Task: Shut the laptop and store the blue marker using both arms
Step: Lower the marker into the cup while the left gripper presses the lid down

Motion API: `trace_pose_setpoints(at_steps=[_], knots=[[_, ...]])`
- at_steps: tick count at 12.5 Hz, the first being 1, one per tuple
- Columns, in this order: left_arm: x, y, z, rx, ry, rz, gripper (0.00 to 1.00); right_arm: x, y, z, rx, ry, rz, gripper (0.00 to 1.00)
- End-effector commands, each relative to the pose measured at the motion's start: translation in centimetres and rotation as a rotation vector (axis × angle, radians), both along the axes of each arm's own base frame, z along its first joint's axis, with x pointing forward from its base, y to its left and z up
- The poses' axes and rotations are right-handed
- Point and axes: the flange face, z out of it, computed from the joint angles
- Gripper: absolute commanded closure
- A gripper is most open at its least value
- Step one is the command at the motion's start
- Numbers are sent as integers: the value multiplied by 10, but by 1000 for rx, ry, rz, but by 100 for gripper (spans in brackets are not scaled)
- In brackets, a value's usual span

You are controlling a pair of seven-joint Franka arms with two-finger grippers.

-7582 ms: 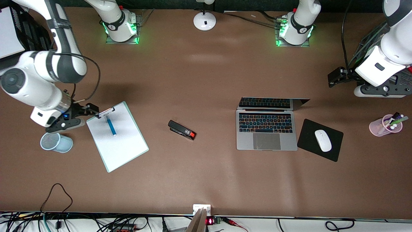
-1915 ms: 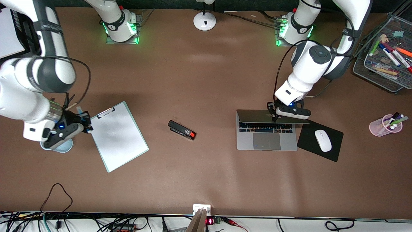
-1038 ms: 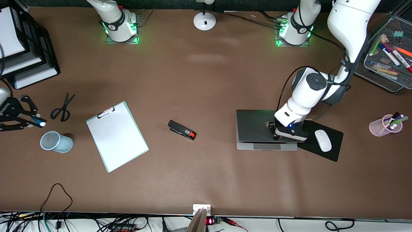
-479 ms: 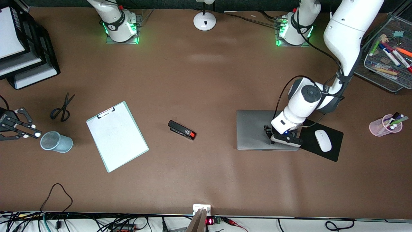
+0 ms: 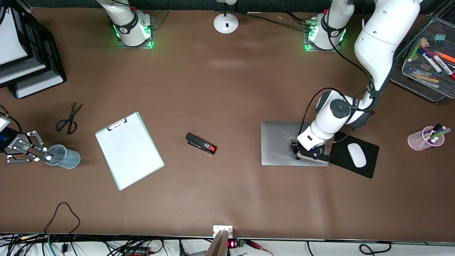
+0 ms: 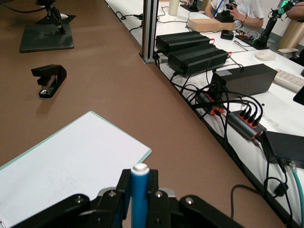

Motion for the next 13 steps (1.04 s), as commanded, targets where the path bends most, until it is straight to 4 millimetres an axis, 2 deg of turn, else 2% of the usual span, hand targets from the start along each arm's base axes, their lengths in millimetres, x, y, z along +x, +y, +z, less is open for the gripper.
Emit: trace_pose_setpoints(at_steps=[1,3,7,10,11,12,13], knots=[[6,4,-7,11,-15,-16,100,0,-15,-26,60,-12,-8,100],[9,7,4,14,-25,-8,100,-4,-18,-39,77,2,-1,100],[3,10,75,154,93,-20,100,-11,-25,-51,96,21,-2,100],[-9,-5,138,256,217,-34,100,-17,-36,-62,97,32,-14,99],[-9,-8,159,286,273,-39,100,-19,-39,-64,98,32,-17,92],[-10,-11,179,319,336,-60,98,-21,-43,-64,99,32,-25,61],[-9,-9,196,343,380,-68,97,-21,-43,-64,102,33,-27,40]])
